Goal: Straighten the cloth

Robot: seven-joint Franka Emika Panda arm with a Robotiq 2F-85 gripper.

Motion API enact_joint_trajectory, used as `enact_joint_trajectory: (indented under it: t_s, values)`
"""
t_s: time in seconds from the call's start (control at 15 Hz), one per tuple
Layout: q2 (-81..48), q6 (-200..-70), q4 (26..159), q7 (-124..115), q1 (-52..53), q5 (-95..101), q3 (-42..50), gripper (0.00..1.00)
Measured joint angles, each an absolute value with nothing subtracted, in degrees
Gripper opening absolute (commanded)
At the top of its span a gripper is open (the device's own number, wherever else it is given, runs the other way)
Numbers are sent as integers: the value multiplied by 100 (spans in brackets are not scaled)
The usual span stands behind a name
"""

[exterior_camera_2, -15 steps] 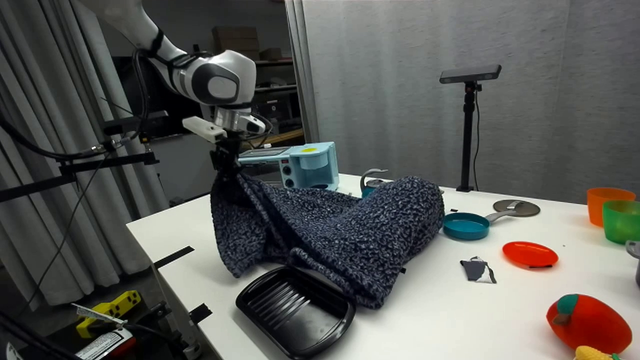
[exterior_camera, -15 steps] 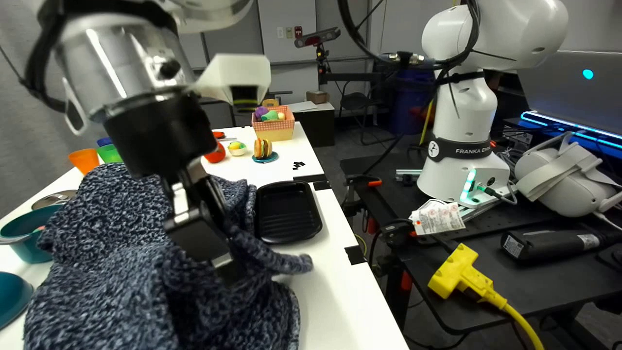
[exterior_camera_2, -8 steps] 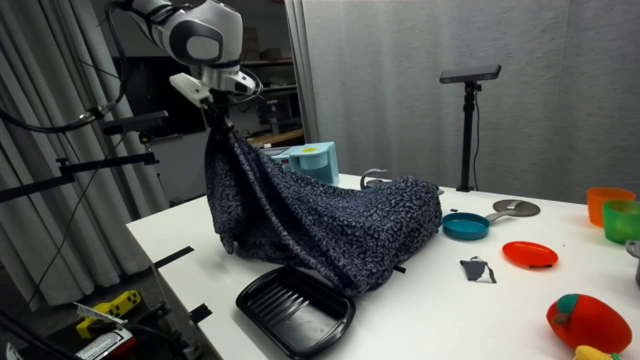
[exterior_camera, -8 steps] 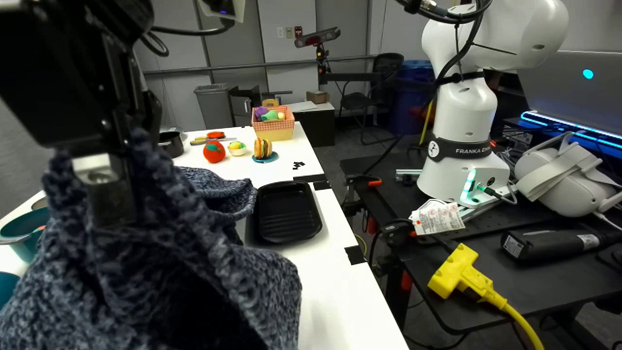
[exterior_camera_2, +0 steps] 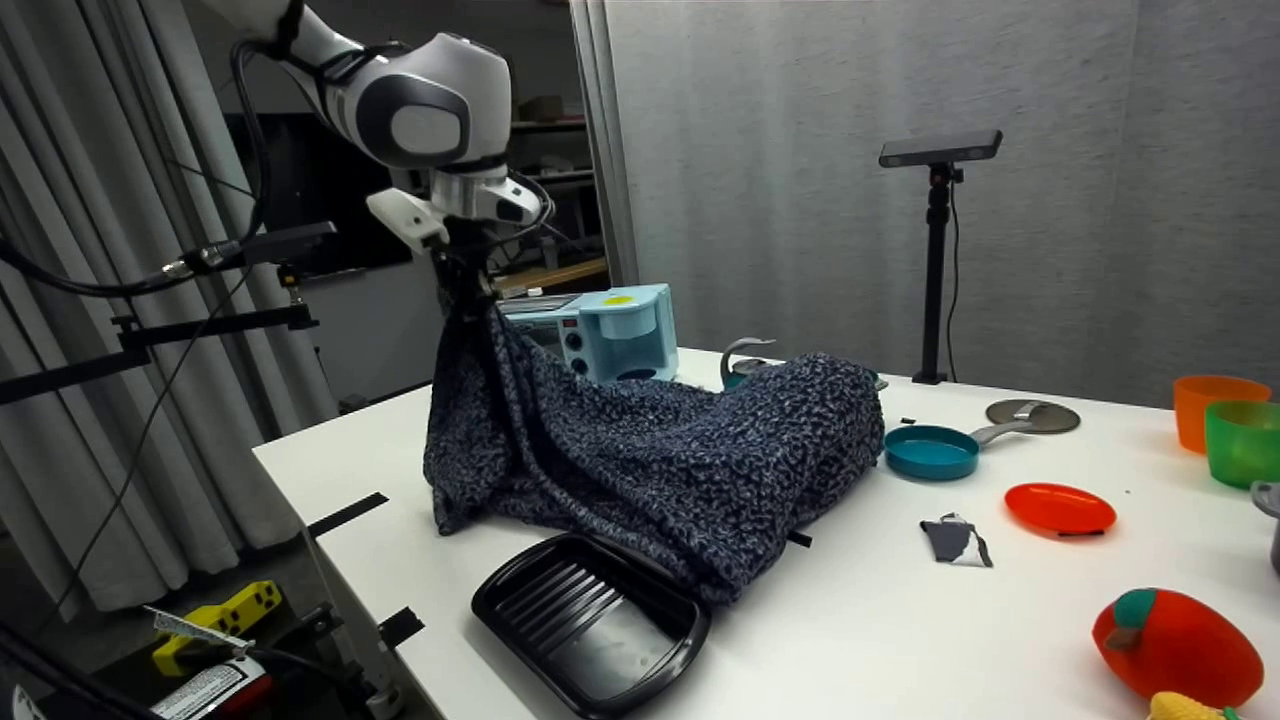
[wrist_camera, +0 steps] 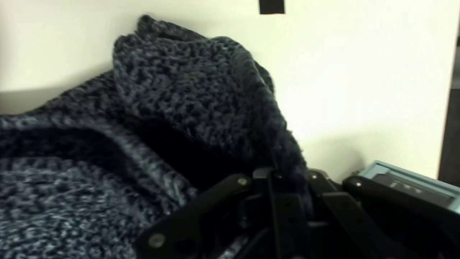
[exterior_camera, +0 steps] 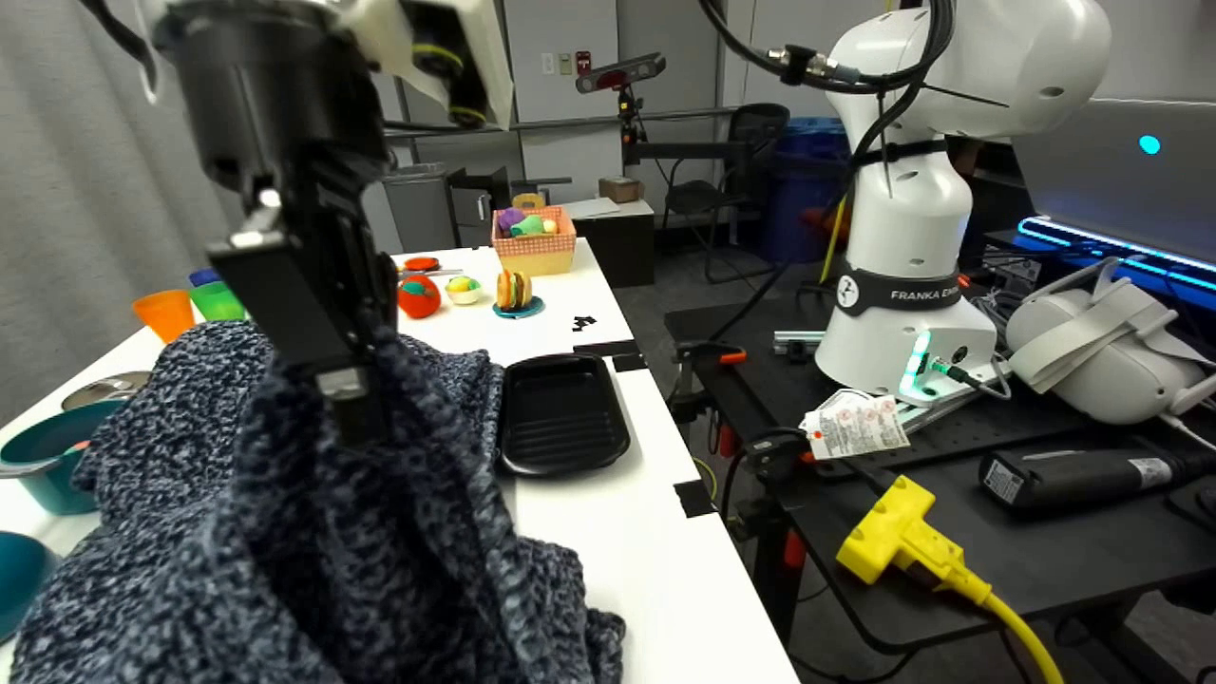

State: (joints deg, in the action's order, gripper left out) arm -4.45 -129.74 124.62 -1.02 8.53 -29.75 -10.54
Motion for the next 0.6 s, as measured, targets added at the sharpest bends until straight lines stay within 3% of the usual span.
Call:
enact_joint_trajectory:
  t_s: [0.07, 0.13, 0.27, 0.6]
  values:
    - [-472, -13033, 12651, -109, 848, -2770, -991, 5]
    - [-503, -13087, 12841, -129, 843, -2539, -931, 29]
    - [-562, -13170, 13193, -222, 839, -2054, -835, 32]
    - [-636, -13292, 13636, -687, 834, -1117, -657, 69]
